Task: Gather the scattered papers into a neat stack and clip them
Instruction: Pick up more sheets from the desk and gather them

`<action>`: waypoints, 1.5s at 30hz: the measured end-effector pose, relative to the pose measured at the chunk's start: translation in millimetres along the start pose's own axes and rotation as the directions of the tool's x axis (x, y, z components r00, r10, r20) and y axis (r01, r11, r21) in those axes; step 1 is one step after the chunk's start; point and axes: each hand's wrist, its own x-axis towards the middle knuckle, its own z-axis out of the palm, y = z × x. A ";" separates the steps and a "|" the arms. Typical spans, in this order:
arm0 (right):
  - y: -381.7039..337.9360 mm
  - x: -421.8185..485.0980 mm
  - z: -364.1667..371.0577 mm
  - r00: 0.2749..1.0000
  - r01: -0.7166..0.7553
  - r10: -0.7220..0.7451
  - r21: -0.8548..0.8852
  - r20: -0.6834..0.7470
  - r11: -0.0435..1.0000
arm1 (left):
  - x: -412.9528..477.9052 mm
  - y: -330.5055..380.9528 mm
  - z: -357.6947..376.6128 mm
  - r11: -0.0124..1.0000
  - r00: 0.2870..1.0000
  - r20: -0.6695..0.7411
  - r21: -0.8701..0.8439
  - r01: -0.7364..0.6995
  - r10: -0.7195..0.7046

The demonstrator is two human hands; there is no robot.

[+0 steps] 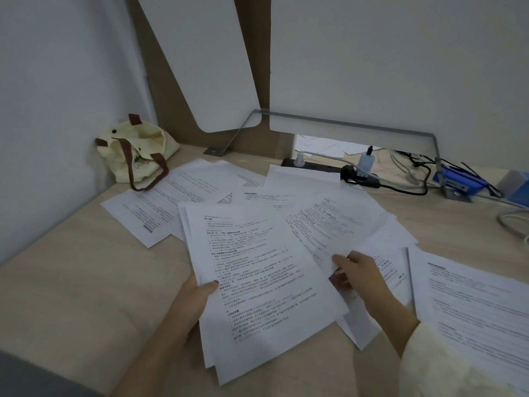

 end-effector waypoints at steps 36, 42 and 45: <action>-27.9 44.4 34.6 0.981 -0.062 0.076 -0.079 0.181 0.995 | 14.5 10.0 -34.0 0.999 0.997 -0.072 0.013 0.042 -0.041; -46.4 36.9 21.4 0.951 0.276 -0.308 -0.361 -0.033 0.891 | 10.6 8.3 -31.5 0.999 0.997 -0.075 0.034 0.034 -0.031; -65.7 25.3 0.2 0.853 0.410 -0.468 -0.259 -0.231 0.875 | 7.1 9.1 -29.9 0.999 0.998 -0.060 0.035 0.007 -0.005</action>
